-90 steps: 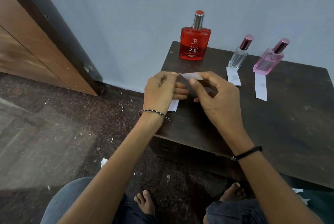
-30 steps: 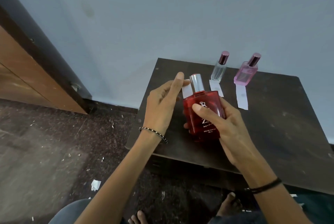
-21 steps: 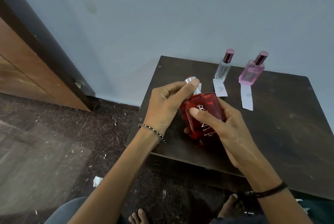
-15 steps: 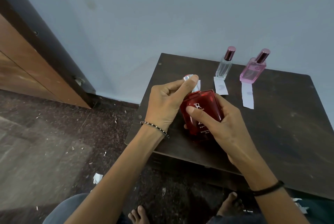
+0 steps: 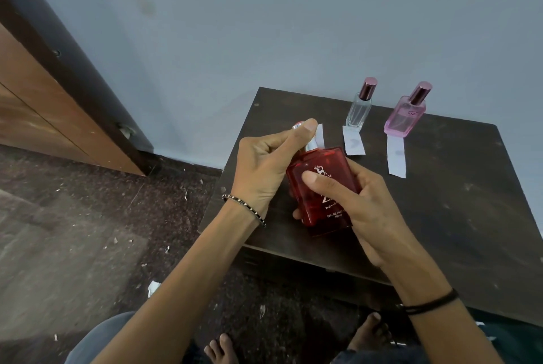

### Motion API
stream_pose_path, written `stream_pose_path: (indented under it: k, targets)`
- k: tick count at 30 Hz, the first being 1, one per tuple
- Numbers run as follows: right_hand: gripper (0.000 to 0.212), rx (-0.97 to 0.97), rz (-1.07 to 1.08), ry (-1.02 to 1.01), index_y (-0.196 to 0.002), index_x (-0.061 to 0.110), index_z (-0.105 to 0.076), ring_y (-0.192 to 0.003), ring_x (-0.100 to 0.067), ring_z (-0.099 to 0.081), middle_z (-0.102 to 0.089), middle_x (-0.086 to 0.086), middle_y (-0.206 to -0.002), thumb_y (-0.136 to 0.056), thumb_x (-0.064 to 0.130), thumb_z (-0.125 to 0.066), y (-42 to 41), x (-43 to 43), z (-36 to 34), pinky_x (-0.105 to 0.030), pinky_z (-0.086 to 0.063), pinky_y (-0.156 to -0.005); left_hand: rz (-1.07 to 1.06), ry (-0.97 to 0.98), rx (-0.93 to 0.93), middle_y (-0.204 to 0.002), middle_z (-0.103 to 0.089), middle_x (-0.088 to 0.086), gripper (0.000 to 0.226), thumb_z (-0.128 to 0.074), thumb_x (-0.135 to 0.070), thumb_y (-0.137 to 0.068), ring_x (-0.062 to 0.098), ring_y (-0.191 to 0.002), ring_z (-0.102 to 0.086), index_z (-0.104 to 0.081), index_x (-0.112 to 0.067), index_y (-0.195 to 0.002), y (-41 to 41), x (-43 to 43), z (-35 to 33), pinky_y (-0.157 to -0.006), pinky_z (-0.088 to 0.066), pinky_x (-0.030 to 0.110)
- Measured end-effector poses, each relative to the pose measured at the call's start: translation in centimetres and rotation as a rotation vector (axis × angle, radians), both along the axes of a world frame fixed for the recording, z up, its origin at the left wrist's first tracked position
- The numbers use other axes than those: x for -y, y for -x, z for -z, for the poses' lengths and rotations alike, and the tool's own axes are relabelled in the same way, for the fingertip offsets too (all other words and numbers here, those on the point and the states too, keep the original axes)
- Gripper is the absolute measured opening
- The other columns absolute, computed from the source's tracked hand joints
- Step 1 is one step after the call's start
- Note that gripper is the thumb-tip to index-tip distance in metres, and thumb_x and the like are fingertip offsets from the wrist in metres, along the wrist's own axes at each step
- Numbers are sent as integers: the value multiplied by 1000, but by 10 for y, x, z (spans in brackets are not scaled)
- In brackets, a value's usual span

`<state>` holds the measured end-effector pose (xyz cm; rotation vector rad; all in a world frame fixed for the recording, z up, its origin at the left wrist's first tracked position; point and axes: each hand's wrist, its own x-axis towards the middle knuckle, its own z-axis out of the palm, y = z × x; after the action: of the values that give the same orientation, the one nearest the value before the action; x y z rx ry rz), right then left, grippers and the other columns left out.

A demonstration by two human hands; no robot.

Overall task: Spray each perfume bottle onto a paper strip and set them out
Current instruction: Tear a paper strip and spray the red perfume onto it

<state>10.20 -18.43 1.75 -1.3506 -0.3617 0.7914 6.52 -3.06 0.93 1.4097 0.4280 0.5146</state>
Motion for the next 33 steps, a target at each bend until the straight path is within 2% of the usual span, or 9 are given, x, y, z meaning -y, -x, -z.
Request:
stream_pose_path:
  k: [4,8,12,17,20,24,26,30,33]
  targets:
    - [32,-81,-54,-20,-115,24,-73,-79,-37,-78,-78,-17,-104,-85,34,-81,0,0,-2,-38,-62,-71,3,38,-12,-56,-61,22,56,-78,-48,-82,24,-43,-54,-71,8,-73,0,-2,1,-44,-48,25]
    - [35,158,74,150,-111,38,-71,-82,-25,-79,-80,1,-101,-80,50,-82,3,-5,5,-42,-64,-75,-32,15,-6,-50,-55,2,54,-79,-41,-84,10,-54,-54,-61,-1,-51,-4,-1,4,-67,-53,21]
    - [50,591,202,466,-110,51,-59,-95,0,-66,-68,25,-95,-70,80,-64,5,-5,9,-16,-51,-76,-68,13,26,-57,-36,7,65,-79,-38,-84,18,-57,-37,-44,6,-50,-6,2,8,-71,-50,15]
    - [62,918,253,572,-129,31,-54,-70,16,-47,-39,38,-83,-81,68,-64,12,-8,12,7,-39,-61,-132,-33,6,-54,-52,7,57,-78,-36,-86,13,-59,-54,-57,2,-50,-8,4,8,-78,-61,26]
    - [58,808,255,558,-127,37,-55,-76,14,-53,-49,36,-86,-79,70,-65,10,-5,9,5,-42,-61,-100,-27,-2,-52,-58,-4,48,-78,-35,-85,9,-59,-57,-62,-14,-46,-8,6,4,-76,-59,23]
    - [32,177,99,155,-107,33,-72,-76,-26,-79,-80,0,-96,-79,45,-83,8,1,-5,-36,-65,-69,-83,166,79,-94,-75,32,59,-76,-35,-87,28,-93,-76,-65,23,-89,-8,-8,-6,-81,-60,33]
    - [32,28,8,32,-109,31,-75,-77,-33,-79,-80,-8,-101,-79,37,-85,11,3,-10,-36,-64,-67,-107,177,80,-103,-71,37,64,-75,-37,-86,32,-98,-76,-62,26,-94,-6,-18,-12,-84,-61,36]
    - [32,-93,3,-77,-112,30,-75,-83,-32,-78,-78,-15,-109,-81,36,-81,8,4,-13,-32,-61,-71,-114,159,-4,-64,-70,5,39,-77,-38,-84,20,-77,-78,-71,-14,-53,-5,-20,-12,-79,-61,28]
    - [35,-190,5,-167,-116,31,-74,-90,-29,-77,-75,-18,-118,-83,33,-80,1,8,-11,-32,-60,-77,-91,162,-26,-53,-64,-4,43,-78,-38,-84,18,-73,-78,-65,-21,-47,-7,-21,-5,-77,-60,22]
